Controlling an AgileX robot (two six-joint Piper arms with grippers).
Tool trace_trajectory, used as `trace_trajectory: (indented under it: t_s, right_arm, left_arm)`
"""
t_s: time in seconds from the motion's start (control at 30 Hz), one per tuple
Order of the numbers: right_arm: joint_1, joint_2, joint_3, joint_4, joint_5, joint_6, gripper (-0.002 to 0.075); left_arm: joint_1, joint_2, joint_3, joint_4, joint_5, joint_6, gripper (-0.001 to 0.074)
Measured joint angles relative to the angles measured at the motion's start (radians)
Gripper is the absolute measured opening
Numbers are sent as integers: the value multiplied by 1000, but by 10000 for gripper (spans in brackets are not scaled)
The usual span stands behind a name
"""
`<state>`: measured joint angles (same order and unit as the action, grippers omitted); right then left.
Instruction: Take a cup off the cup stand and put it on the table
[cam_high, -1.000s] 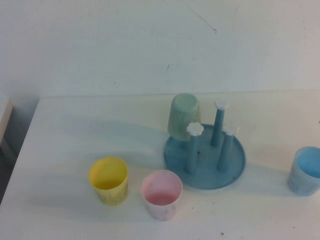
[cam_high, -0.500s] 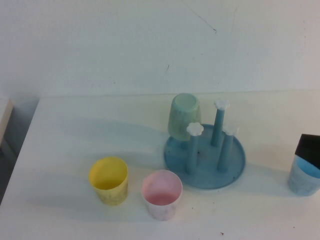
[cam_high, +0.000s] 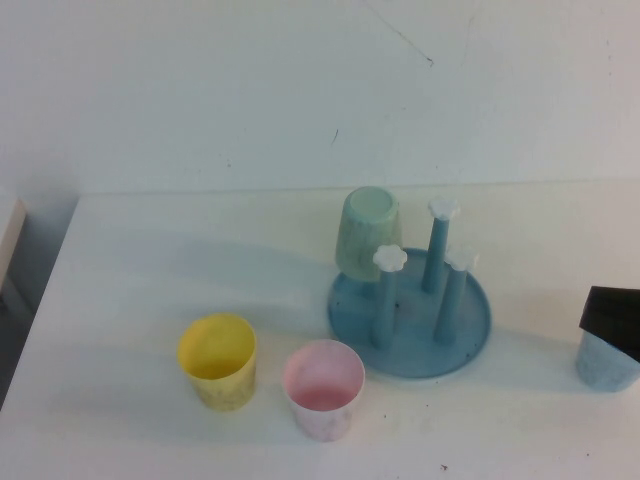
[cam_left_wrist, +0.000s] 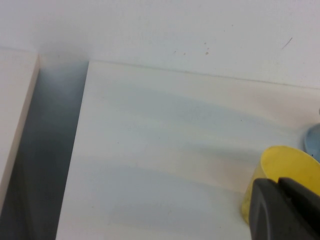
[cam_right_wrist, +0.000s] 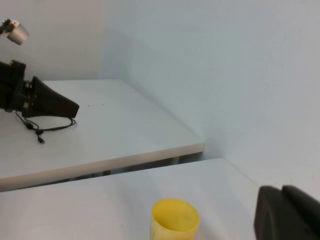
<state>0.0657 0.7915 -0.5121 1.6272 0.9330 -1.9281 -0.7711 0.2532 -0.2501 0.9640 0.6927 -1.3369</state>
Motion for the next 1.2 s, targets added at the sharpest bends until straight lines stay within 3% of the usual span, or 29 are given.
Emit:
trace_trajectory:
  t_s: [0.43, 0.6, 0.9, 1.2]
  right_arm:
    - [2, 0, 0, -45, -27, 1, -1]
    - [2, -68, 1, -65, -235, -44, -1]
    - [2, -441, 84, -129, -603, -69, -1]
    - [2, -648, 261, -145, -825, -69, -1]
  left_arm:
    - [0, 0, 0, 0, 0, -2, -1]
    - [0, 0, 0, 0, 0, -2, -1]
    - [0, 0, 0, 0, 0, -2, -1]
    - [0, 0, 0, 0, 0, -5, -1]
